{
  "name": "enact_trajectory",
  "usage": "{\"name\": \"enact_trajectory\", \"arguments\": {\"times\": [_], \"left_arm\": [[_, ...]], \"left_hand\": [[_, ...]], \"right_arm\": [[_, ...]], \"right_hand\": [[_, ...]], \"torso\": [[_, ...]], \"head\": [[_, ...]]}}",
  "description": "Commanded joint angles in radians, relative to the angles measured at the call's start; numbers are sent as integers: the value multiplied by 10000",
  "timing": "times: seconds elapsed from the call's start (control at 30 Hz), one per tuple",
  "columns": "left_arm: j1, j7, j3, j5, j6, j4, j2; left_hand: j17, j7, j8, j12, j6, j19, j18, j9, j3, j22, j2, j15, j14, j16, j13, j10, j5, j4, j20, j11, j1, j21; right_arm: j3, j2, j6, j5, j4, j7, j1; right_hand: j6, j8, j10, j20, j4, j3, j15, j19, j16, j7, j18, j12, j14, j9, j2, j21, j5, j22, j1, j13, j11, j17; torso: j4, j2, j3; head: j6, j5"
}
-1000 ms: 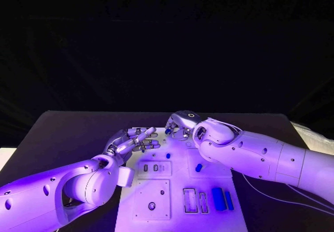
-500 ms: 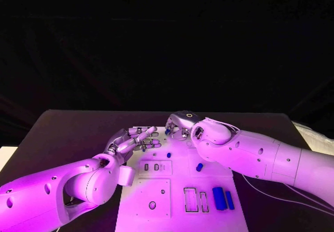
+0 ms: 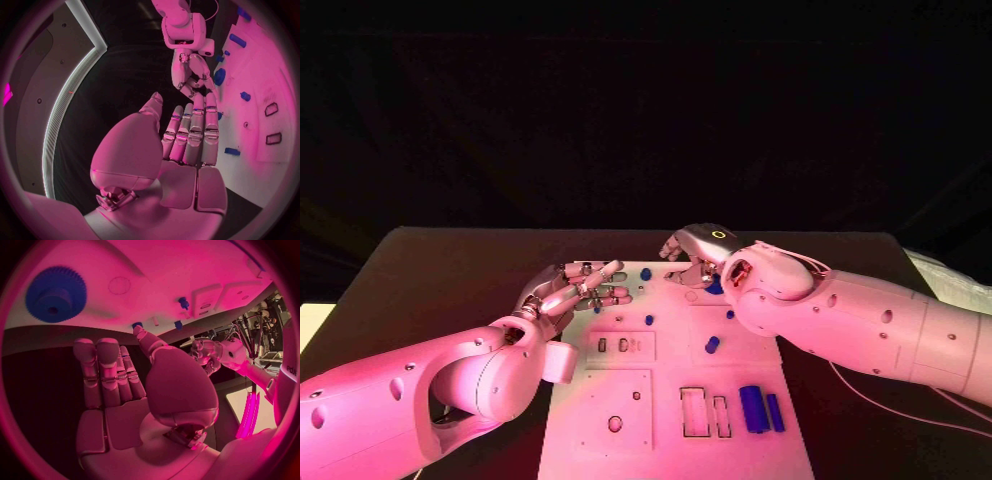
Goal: Assemble the parts on the task board
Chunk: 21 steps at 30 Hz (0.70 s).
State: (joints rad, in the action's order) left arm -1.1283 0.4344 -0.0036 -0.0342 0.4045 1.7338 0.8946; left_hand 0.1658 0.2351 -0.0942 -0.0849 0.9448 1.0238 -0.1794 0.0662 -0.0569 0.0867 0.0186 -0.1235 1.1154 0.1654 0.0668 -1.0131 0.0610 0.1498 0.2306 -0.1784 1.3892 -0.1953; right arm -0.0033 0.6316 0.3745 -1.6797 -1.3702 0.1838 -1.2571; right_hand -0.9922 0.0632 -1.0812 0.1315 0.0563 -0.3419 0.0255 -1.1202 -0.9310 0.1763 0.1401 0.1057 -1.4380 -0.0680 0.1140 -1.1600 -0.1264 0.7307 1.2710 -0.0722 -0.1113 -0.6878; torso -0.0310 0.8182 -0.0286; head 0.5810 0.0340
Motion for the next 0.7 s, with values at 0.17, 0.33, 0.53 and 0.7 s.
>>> {"name": "enact_trajectory", "arguments": {"times": [0.17, 0.33, 0.53, 0.7], "left_arm": [[-14, 97, 9, -13, -256, 9, 30], [-13, 95, 9, -13, -275, -1, 26], [-12, 89, 8, -13, -299, -24, -3], [-11, 84, 8, -13, -307, -43, -13]], "left_hand": [[11, 84, 67, 62, -18, 79, -13, -12, -26, -12, -68, -36, 24, -54, -6, -5, -29, -57, 8, -58, 24, 32], [11, 84, 67, 62, -18, 79, -13, -12, -26, -12, -68, -36, 24, -54, -6, -5, -29, -57, 8, -58, 24, 32], [15, 85, 70, 66, -19, 81, -13, -11, -26, -16, -74, -37, 21, -63, -6, -6, -28, -74, 9, -59, 34, 41], [15, 85, 70, 66, -19, 81, -13, -11, -26, -16, -74, -37, 21, -63, -6, -6, -28, -74, 9, -59, 34, 41]], "right_arm": [[143, 1530, -277, 2131, -1157, 273, -107], [168, 2074, -899, 2838, -1217, 535, -167], [171, 2136, -1425, 3005, -988, 757, -184], [167, 2014, -1737, 2866, -835, 864, -180]], "right_hand": [[-83, -9, -2231, -322, -239, 172, -394, -1160, -1694, -219, -142, 1042, -557, -1, 38, -1016, -404, 1856, -56, -452, 461, -1959], [90, 25, -3304, -627, -465, 856, -667, -2081, -3158, -472, -457, 2496, -838, -4, 342, -1980, -895, 3538, -218, -1704, 753, -3711], [215, 57, -2273, -547, -868, 1826, -566, -2304, -4514, -385, -586, 7443, -828, -25, -16, -2496, -1034, 4376, 148, -7195, 681, -5433], [248, 61, -2171, -490, -1012, 2123, -512, -2371, -4803, -357, -623, 8527, -854, -26, -135, -2632, -1045, 4622, 299, -8508, 621, -5848]], "torso": [[135, -71, 39], [202, -112, 57], [173, -108, 56], [155, -97, 43]], "head": [[72, 57], [95, 47], [89, 66], [96, 58]]}}
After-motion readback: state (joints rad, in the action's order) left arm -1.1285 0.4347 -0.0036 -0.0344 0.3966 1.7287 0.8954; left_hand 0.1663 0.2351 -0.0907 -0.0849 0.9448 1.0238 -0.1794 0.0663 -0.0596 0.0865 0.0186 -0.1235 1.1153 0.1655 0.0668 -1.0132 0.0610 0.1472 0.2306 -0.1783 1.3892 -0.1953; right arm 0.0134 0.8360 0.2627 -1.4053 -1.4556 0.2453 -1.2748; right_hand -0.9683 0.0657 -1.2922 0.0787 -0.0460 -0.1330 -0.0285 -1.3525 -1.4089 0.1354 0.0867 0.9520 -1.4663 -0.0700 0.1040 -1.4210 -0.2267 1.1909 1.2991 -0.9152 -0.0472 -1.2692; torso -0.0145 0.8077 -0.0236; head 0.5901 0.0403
